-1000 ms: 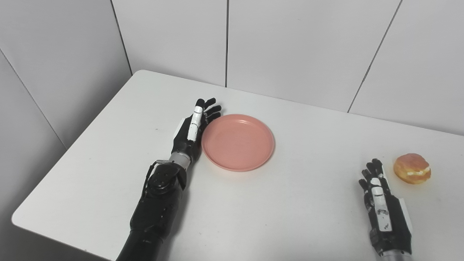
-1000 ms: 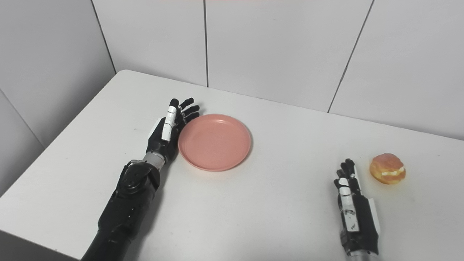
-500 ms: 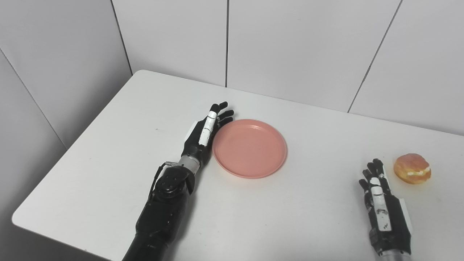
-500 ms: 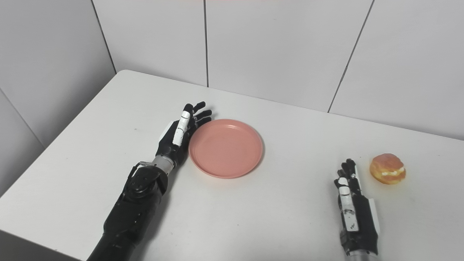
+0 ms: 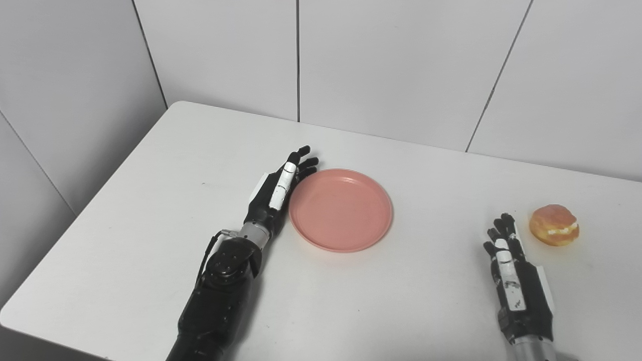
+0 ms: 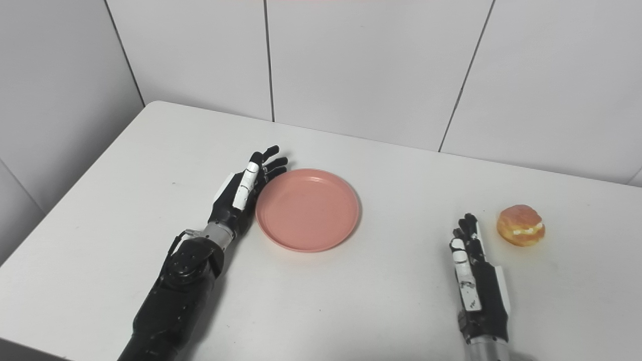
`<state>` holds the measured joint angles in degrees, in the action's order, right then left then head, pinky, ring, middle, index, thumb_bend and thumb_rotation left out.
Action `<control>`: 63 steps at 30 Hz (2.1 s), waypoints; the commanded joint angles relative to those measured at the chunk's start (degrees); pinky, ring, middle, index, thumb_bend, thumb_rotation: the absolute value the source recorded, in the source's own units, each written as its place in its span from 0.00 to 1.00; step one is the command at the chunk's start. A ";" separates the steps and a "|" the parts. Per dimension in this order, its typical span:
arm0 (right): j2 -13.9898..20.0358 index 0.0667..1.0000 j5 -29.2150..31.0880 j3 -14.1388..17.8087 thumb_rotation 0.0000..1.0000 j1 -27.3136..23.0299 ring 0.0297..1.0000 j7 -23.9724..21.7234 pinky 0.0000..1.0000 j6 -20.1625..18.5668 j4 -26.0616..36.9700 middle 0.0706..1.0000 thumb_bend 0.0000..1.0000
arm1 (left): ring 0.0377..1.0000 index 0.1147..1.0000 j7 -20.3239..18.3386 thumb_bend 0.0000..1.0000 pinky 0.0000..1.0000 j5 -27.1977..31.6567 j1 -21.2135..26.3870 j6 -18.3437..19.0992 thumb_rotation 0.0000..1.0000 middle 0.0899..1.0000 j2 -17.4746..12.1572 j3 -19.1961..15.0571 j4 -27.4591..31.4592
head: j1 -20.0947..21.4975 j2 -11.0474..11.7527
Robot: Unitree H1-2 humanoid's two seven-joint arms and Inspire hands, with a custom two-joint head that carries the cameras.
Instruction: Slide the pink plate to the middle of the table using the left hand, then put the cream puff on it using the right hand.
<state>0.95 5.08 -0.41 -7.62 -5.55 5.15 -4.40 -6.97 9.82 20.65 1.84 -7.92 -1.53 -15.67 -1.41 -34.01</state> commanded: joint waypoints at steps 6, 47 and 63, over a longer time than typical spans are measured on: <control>-1.28 1.00 -0.80 -0.81 0.82 -0.61 0.98 0.74 1.00 0.98 0.83 0.98 0.52 | 0.90 0.88 -3.40 0.72 0.92 0.75 -1.06 1.99 1.00 0.87 0.71 1.46 1.65 | 2.14 -0.07; -5.31 0.95 -5.01 -3.31 0.79 -1.89 0.98 6.08 1.00 -1.43 0.26 0.98 0.62 | 0.92 0.90 -10.20 0.69 0.97 0.58 -7.21 1.06 1.00 0.90 -0.54 8.67 7.58 | 13.86 -1.53; -5.28 0.95 -4.45 -3.31 0.78 -1.88 0.99 5.88 1.00 -2.51 0.72 0.99 0.62 | 0.93 0.92 -11.00 0.69 0.96 0.46 -9.07 2.68 1.00 0.92 -0.94 11.43 11.32 | 13.89 -1.72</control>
<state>-3.68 0.62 -3.22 -8.46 0.90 3.99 -4.69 -15.24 10.33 12.39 2.81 -8.99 8.37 -5.05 12.48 -35.77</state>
